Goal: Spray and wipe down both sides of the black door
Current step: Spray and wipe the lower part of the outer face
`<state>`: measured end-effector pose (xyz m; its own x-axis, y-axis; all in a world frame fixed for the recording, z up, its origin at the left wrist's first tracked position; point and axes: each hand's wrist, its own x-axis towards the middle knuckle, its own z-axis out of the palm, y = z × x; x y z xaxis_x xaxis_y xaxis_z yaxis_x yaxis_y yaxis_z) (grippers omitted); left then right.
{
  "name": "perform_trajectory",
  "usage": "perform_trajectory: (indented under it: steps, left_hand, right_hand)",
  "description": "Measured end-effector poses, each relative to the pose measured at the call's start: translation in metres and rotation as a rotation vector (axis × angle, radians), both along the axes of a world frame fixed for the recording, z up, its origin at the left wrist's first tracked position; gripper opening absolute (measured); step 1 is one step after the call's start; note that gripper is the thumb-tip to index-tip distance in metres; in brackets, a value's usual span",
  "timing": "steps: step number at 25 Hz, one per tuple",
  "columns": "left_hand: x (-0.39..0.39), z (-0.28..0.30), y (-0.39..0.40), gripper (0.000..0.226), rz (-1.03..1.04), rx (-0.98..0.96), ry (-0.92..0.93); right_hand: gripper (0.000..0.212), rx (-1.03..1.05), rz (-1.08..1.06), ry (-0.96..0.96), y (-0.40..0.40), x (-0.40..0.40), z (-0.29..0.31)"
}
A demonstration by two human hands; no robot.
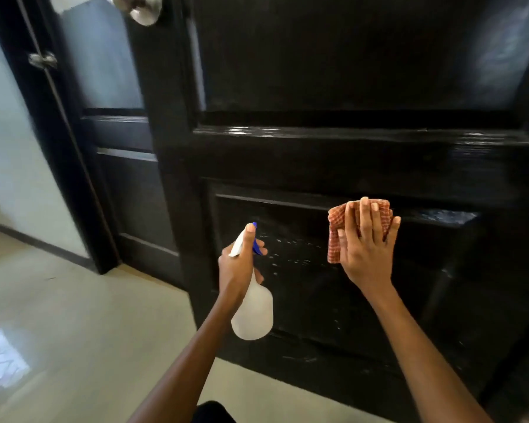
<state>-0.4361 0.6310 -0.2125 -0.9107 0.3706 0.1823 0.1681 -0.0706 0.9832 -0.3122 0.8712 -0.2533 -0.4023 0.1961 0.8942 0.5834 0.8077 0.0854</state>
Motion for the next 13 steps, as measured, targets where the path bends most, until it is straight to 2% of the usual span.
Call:
perform_trajectory:
  steps: [6,13]
  left_hand:
    - [0.068,0.003,0.060,0.058,-0.264,-0.029,0.019]
    - [0.091,0.002,0.075,0.062,-0.330,-0.060,0.074]
  right_hand:
    - [0.060,-0.262,-0.265,0.297,0.027,0.076,-0.009]
    - [0.050,-0.285,-0.236,0.536,0.017,0.073,-0.004]
